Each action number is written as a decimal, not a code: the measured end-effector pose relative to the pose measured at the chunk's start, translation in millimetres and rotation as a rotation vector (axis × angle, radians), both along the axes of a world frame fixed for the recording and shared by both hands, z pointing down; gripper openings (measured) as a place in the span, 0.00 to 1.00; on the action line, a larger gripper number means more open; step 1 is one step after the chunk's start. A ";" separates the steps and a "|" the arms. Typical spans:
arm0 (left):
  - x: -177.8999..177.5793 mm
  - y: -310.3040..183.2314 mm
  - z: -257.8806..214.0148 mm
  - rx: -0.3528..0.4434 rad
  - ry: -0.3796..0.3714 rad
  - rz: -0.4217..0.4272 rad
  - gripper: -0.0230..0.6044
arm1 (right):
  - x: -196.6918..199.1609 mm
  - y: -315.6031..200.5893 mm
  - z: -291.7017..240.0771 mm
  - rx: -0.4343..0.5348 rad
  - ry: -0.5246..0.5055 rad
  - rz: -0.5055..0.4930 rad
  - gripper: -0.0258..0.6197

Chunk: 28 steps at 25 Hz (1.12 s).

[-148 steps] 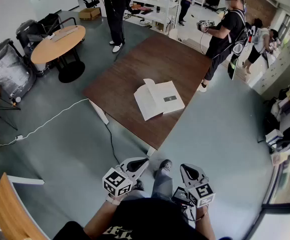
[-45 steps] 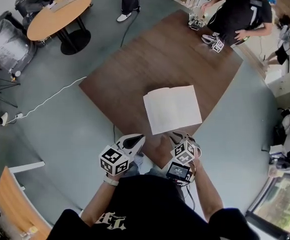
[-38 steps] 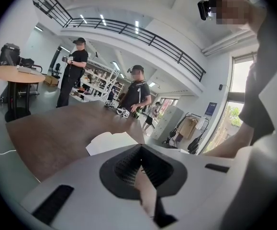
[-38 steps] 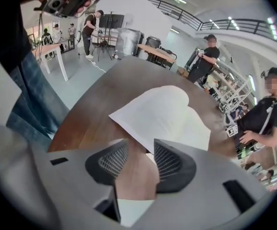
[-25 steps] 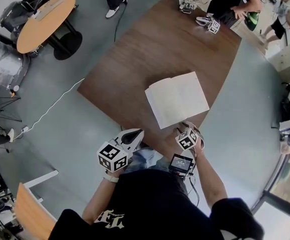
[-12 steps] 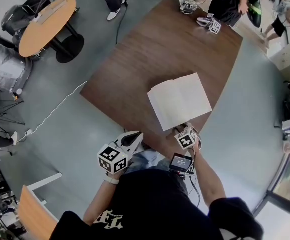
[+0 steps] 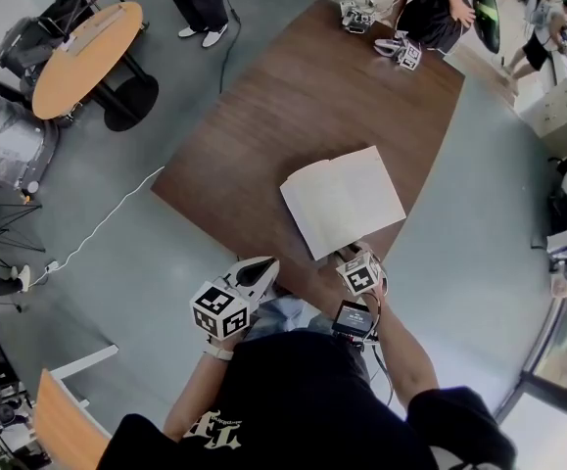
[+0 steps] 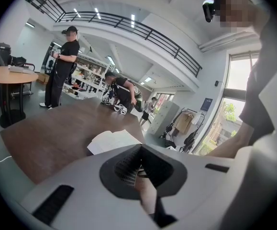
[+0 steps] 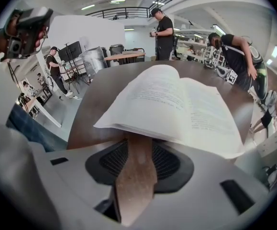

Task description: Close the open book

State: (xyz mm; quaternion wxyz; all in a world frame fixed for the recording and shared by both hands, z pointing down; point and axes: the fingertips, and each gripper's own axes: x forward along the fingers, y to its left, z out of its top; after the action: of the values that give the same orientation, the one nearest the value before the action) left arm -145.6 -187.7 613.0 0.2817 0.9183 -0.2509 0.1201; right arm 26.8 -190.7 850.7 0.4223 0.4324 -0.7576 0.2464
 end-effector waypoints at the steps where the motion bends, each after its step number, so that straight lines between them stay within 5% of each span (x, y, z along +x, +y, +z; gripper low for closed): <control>1: 1.8 0.5 -0.4 -0.001 0.002 -0.002 0.04 | 0.6 0.2 -2.2 0.003 -0.003 0.000 0.26; 28: 62.4 23.6 -10.1 0.009 0.013 -0.028 0.04 | 31.7 -0.5 -34.6 0.050 -0.054 -0.036 0.26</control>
State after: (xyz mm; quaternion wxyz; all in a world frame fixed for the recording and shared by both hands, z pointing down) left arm -83.2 -164.1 602.9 0.2811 0.9167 -0.2623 0.1091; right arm 58.4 -191.2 816.0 0.3952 0.4224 -0.7823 0.2312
